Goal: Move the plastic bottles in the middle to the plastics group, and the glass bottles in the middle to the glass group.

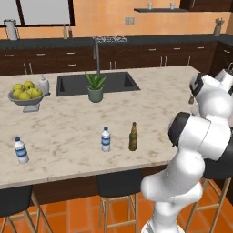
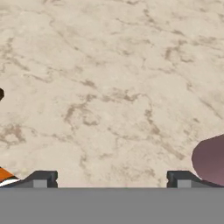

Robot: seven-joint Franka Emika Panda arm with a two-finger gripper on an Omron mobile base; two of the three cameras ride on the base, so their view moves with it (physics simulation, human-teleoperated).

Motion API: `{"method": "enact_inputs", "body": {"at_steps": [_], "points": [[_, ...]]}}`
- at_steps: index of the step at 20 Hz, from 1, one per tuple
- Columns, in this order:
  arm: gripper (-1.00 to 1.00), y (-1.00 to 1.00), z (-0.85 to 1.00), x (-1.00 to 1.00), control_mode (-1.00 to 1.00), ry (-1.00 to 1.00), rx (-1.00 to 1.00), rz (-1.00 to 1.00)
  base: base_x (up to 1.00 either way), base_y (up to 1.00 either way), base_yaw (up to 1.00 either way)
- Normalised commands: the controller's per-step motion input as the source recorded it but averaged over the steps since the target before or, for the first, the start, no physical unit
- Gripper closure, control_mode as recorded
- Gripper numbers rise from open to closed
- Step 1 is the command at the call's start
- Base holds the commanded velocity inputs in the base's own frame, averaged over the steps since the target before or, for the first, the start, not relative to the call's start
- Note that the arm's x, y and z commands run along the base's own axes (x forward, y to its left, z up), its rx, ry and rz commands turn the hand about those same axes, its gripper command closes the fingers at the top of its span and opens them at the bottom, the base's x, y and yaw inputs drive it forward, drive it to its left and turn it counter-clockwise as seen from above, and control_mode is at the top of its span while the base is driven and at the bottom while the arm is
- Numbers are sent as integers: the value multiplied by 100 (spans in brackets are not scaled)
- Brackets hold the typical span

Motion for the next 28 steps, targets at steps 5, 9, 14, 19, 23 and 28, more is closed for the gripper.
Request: {"method": "enact_inputs", "body": {"at_steps": [5, 9, 14, 19, 23, 28], "points": [[-100, 100, -2, -2, -100, 11, -5, 0, 0, 0, 0], [-100, 59, -1, -13, -100, 0, 0, 5, 0, 0, 0], [-100, 79, 0, -7, -100, 0, 0, 8, 0, 0, 0], [-100, 92, 1, -22, -100, 2, 0, 3, 0, 0, 0], [-100, 99, 4, -9, -100, 8, 0, 1, 0, 0, 0], [-100, 76, 4, 0, -100, 3, 2, -2, 0, 0, 0]]}}
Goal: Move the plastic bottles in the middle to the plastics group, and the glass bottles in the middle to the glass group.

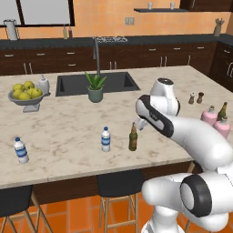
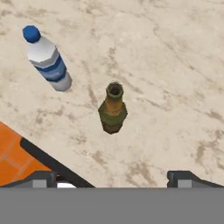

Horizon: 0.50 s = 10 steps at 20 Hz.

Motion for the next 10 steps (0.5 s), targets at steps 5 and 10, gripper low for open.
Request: {"method": "enact_inputs", "body": {"at_steps": [5, 10], "points": [[-100, 56, -1, 0, -100, 0, 0, -19, 0, 0, 0], [-100, 7, -8, 9, -100, 0, 0, -35, 0, 0, 0]]}}
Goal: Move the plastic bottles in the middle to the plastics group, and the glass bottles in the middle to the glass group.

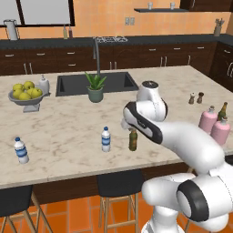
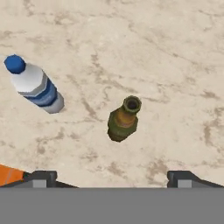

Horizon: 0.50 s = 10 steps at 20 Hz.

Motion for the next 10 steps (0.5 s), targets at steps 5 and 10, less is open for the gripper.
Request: {"method": "enact_inputs", "body": {"at_steps": [5, 10], "points": [[-100, 0, -17, 37, -100, 1, 0, -29, 0, 0, 0], [-100, -7, -22, 40, -100, 5, 0, -2, 0, 0, 0]]}}
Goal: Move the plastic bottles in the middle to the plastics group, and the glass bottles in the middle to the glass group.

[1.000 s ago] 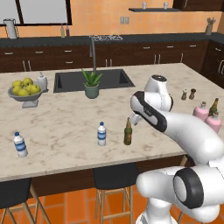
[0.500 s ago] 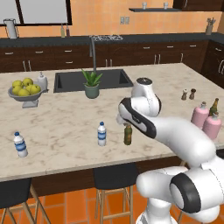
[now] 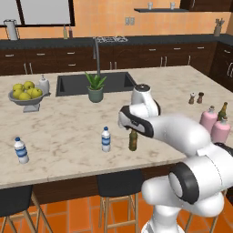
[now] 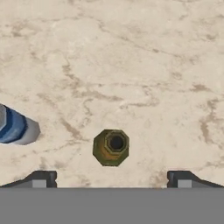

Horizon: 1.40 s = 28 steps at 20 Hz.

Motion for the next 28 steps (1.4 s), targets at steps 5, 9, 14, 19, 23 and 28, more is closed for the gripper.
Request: {"method": "enact_inputs", "body": {"at_steps": [5, 9, 14, 19, 23, 28], "points": [[-100, -7, -31, 38, -100, 8, 0, 0, 0, 0, 0], [-100, 0, -10, -9, -100, 11, 0, 1, 0, 0, 0], [-100, 1, 0, -14, -100, 0, 0, 1, 0, 0, 0], [-100, 6, -18, -6, -100, 0, 0, 1, 0, 0, 0], [-100, 1, -32, 0, -100, 0, 0, 1, 0, 0, 0], [-100, 0, -15, 0, -100, 0, 0, 0, 0, 0, 0]]}}
